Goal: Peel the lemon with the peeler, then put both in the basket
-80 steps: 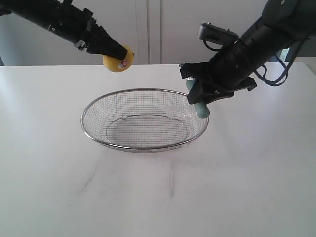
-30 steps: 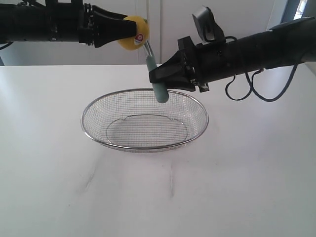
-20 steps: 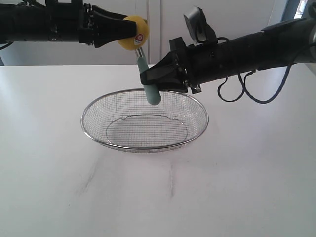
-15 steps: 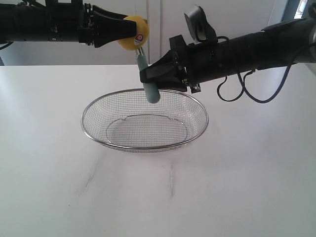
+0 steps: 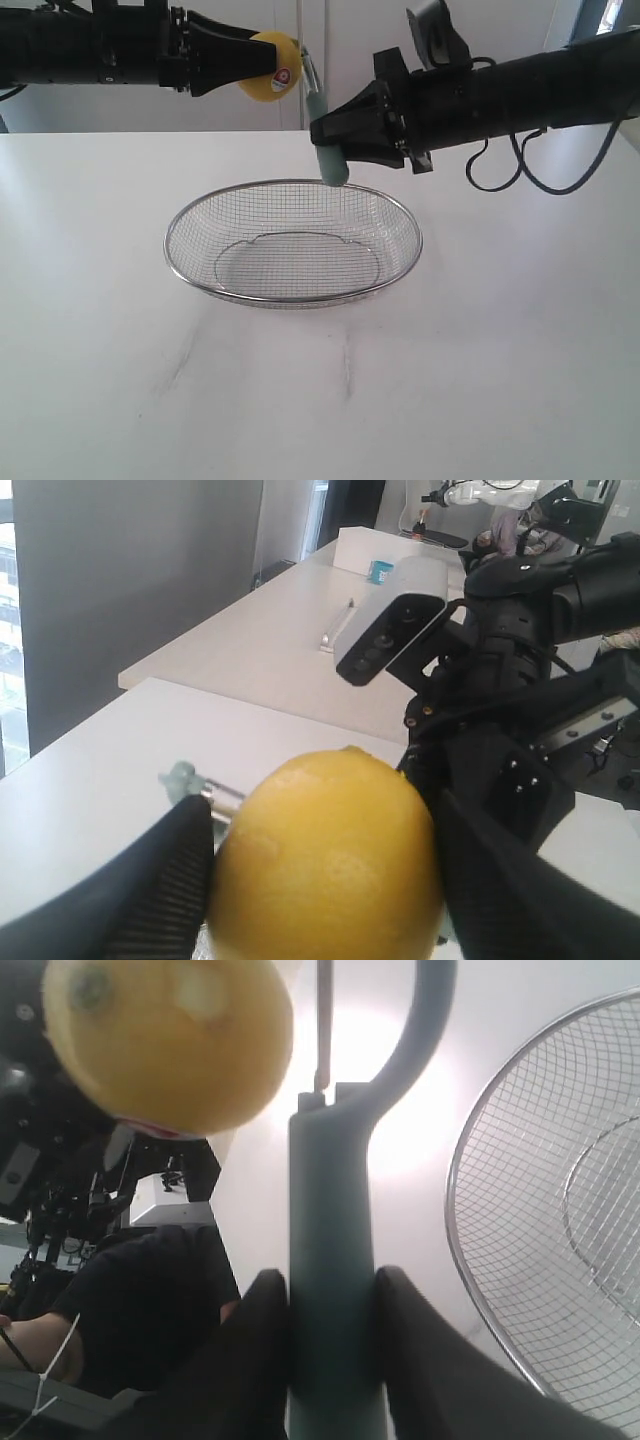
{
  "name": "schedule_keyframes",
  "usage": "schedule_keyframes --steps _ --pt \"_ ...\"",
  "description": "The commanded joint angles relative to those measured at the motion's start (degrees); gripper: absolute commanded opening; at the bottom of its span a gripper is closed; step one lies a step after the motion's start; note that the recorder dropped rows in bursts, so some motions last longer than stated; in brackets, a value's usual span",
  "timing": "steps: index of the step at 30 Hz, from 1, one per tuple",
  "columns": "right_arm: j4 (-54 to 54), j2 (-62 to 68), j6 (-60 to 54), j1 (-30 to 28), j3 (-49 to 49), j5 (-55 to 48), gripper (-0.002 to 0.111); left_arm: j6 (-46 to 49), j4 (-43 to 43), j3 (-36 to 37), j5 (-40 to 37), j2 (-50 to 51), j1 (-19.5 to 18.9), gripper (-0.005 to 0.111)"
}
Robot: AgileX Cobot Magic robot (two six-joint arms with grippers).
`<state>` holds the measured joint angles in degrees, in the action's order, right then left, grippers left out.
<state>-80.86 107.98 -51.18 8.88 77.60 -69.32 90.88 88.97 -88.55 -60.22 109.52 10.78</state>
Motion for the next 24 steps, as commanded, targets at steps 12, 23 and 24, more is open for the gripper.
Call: schedule_keyframes --steps 12,23,24 --pt "-0.4 -2.1 0.0 -0.9 0.0 -0.6 0.0 0.2 2.2 0.0 -0.6 -0.9 0.3 0.0" --pt "-0.4 1.4 0.0 -0.6 0.0 -0.6 0.0 0.2 2.2 0.0 -0.8 -0.9 0.3 0.0" --pt "-0.3 1.7 0.0 -0.2 0.0 -0.6 0.0 0.2 2.2 0.0 -0.8 -0.9 0.3 0.0"
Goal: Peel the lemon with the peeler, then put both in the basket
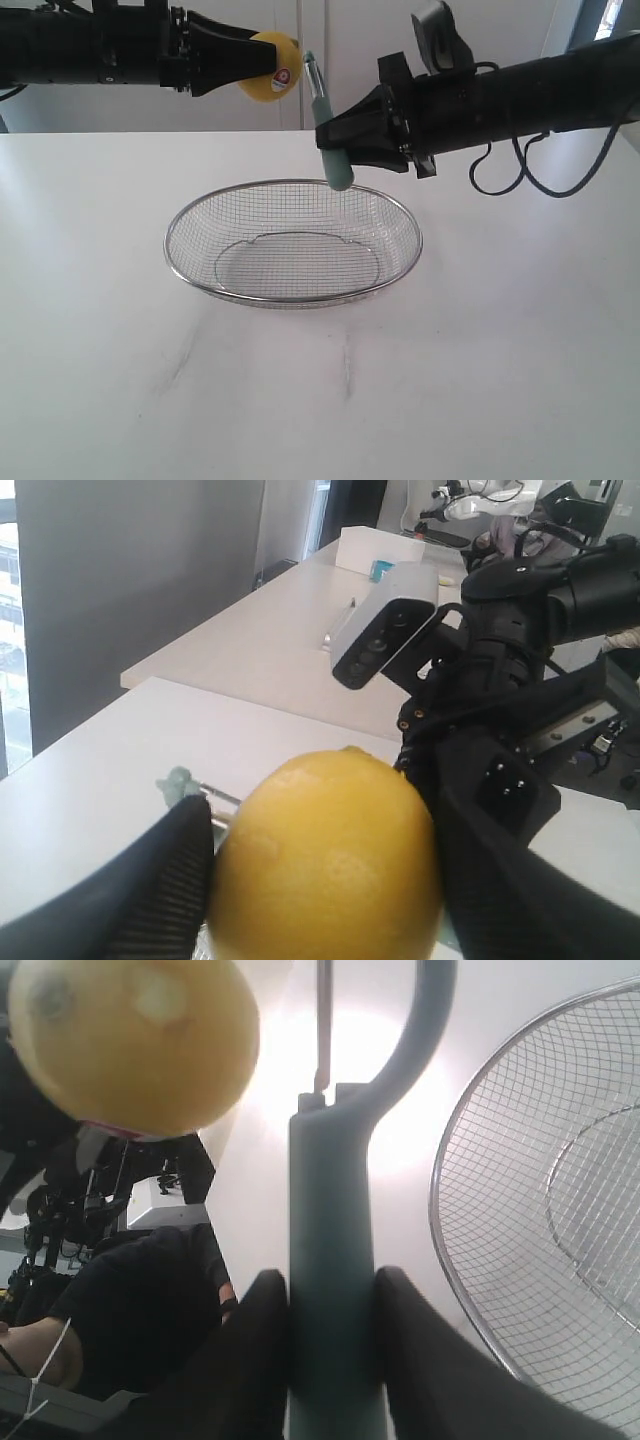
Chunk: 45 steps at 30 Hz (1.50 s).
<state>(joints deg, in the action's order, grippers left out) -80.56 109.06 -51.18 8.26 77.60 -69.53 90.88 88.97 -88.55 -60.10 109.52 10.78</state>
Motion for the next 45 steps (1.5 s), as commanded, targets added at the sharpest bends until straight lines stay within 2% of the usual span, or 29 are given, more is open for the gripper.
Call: schedule_keyframes --steps 1,14,45 --pt "-0.6 0.7 0.0 0.7 0.0 -0.4 0.0 0.2 2.2 0.0 -0.9 -0.9 0.3 0.0" --pt "-0.8 1.1 0.0 2.6 0.0 -0.4 0.0 0.1 4.0 0.0 3.4 -0.9 0.3 0.0" --pt "-2.5 -2.3 0.0 0.8 0.0 -0.4 0.0 0.1 3.7 0.0 3.4 -0.9 0.3 0.0"
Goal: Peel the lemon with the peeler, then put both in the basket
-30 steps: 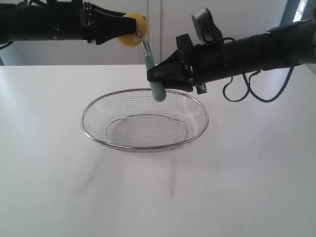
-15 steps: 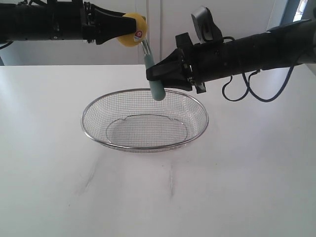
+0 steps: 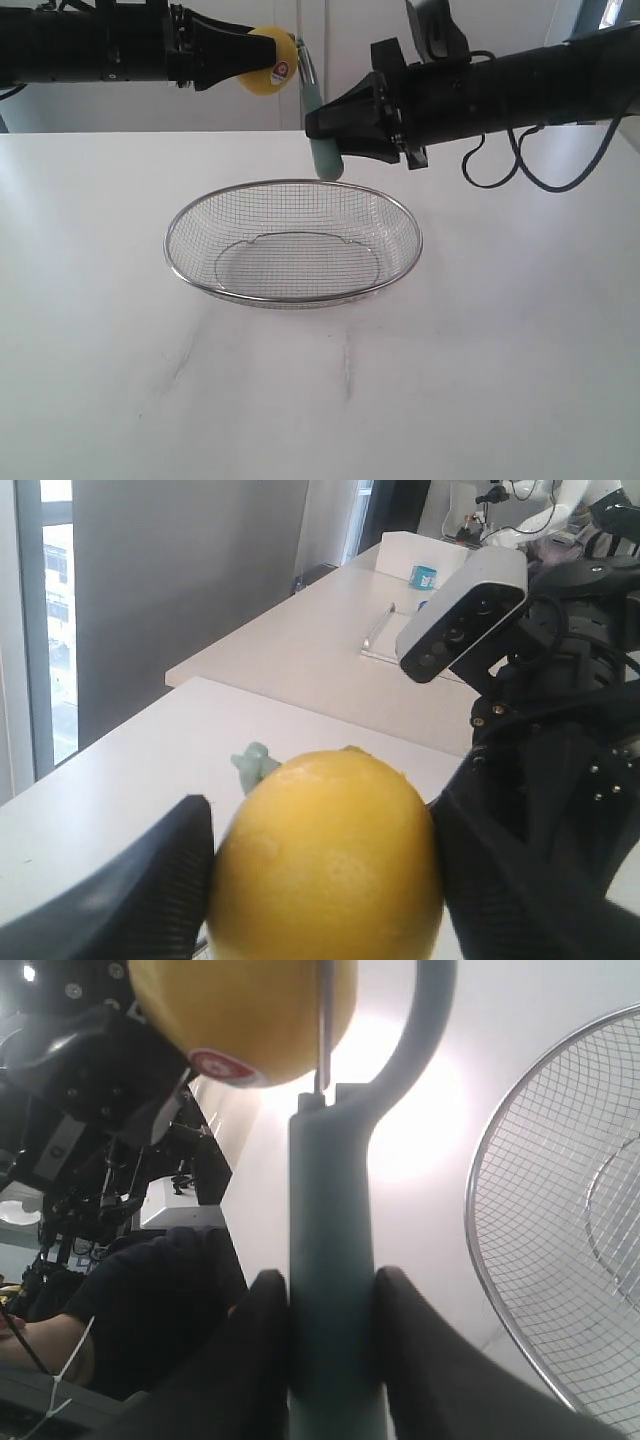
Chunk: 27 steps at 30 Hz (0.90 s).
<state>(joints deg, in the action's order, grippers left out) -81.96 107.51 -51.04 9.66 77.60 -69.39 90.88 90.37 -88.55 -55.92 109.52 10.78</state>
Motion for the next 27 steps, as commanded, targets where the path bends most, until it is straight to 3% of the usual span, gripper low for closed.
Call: schedule_keyframes --steps 1,27 --pt "-1.3 -0.8 -0.2 -0.6 0.0 -0.6 0.0 0.1 2.3 0.0 -0.7 -0.9 0.3 0.0" --pt "-0.3 3.1 -0.1 0.6 0.0 -0.6 0.0 0.0 2.2 0.0 -1.3 -0.9 0.3 0.0"
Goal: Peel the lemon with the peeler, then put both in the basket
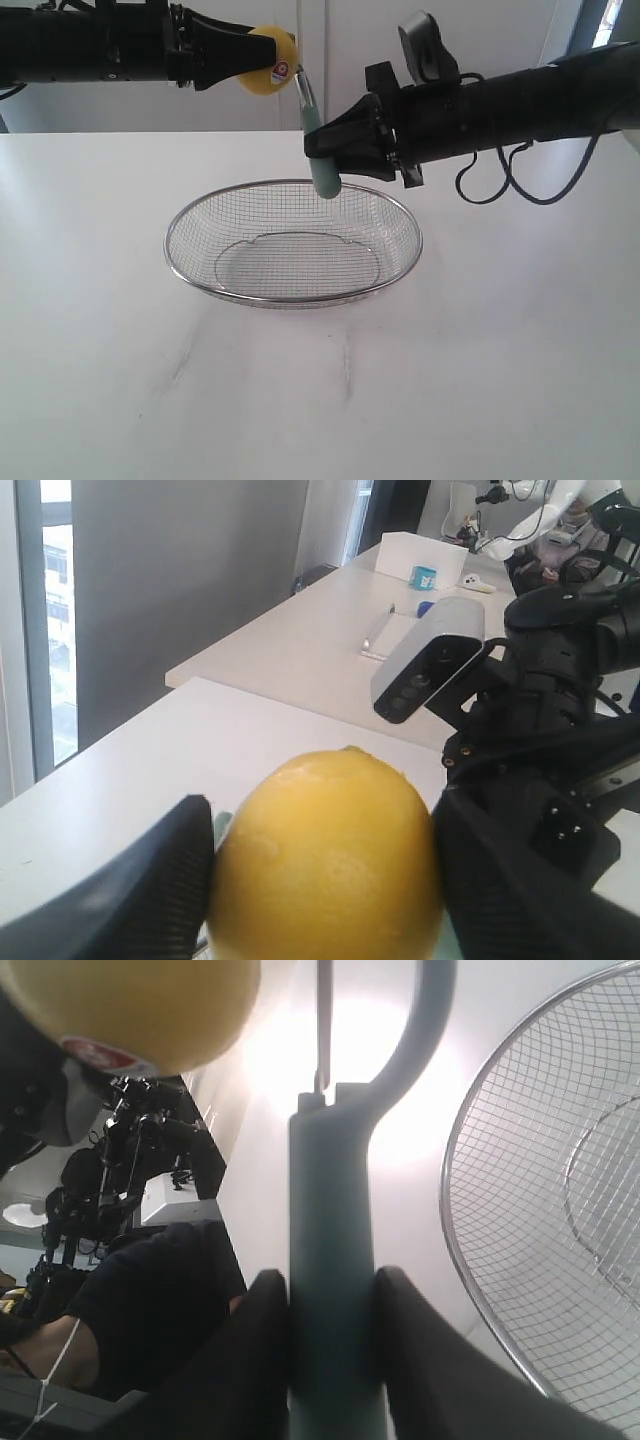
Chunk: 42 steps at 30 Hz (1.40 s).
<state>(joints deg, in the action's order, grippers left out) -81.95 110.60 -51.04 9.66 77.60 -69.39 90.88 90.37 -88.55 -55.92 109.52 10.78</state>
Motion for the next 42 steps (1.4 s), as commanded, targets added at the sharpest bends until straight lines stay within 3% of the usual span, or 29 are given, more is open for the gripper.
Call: schedule_keyframes --steps 1,24,42 --pt "-0.4 0.1 -0.1 0.8 0.0 -0.6 0.0 0.0 2.2 0.0 -1.3 -0.9 0.3 0.0" --pt "-1.4 0.8 -0.5 1.6 0.0 -0.6 0.0 -0.4 2.2 0.0 -1.5 -0.9 0.3 0.0" --pt "-2.2 -3.3 -0.5 -1.7 0.0 -0.6 0.0 -1.0 2.2 0.0 -1.5 -0.9 0.3 0.0"
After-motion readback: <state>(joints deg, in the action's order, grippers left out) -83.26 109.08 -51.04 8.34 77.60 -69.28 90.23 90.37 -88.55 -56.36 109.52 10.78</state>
